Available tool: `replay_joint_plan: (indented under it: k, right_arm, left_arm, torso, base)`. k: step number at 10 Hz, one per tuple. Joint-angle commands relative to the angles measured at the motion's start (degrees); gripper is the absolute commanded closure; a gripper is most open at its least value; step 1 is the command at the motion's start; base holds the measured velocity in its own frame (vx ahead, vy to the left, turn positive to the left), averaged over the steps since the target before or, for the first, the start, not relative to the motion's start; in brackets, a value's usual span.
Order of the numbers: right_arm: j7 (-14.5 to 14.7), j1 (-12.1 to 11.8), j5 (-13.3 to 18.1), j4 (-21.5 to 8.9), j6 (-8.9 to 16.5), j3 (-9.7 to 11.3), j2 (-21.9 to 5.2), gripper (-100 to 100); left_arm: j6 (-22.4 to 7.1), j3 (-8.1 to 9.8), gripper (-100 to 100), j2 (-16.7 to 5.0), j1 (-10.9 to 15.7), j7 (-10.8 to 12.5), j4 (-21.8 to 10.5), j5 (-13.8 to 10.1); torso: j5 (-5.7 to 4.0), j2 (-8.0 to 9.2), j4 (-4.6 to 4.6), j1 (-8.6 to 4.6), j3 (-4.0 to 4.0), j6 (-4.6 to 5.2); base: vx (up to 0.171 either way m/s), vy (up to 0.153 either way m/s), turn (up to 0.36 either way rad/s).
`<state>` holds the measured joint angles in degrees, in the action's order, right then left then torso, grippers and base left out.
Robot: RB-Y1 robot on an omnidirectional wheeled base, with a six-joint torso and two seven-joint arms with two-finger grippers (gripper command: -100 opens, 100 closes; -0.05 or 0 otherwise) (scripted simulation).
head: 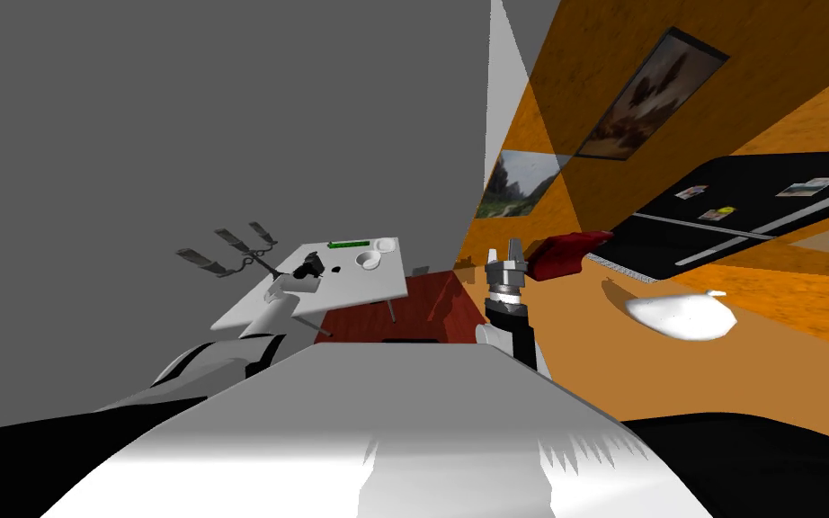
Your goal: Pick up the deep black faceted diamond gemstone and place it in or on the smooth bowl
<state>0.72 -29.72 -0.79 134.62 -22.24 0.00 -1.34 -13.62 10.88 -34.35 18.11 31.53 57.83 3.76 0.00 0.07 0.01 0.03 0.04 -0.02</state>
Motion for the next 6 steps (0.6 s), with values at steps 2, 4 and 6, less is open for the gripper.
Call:
replay_joint_plan:
  k: [2,4,6]
  right_arm:
    - [0.0,-0.01,0.0,0.0,0.0,0.0,0.0,0]
    - [0.0,-0.01,0.0,0.0,0.0,0.0,0.0,0]
    - [0.0,-0.01,0.0,0.0,0.0,-0.01,0.0,0]
  left_arm:
    - [-3.04,0.06,-100,-1.14,2.32,1.15,-3.88,0.08]
    - [-4.79,0.17,-100,-1.64,3.57,1.81,-7.03,0.25]
    - [-6.51,0.24,-100,-2.07,4.73,2.41,-10.38,0.42]
  torso:
    - [0.0,0.0,0.0,0.02,0.0,-0.04]
    - [0.01,0.0,0.0,0.04,0.0,-0.04]
    - [0.01,0.0,0.0,0.06,0.0,-0.05]
  base:
    - [-0.009,0.003,-0.112]
    - [-0.009,0.01,-0.114]
    - [-0.008,0.014,-0.115]
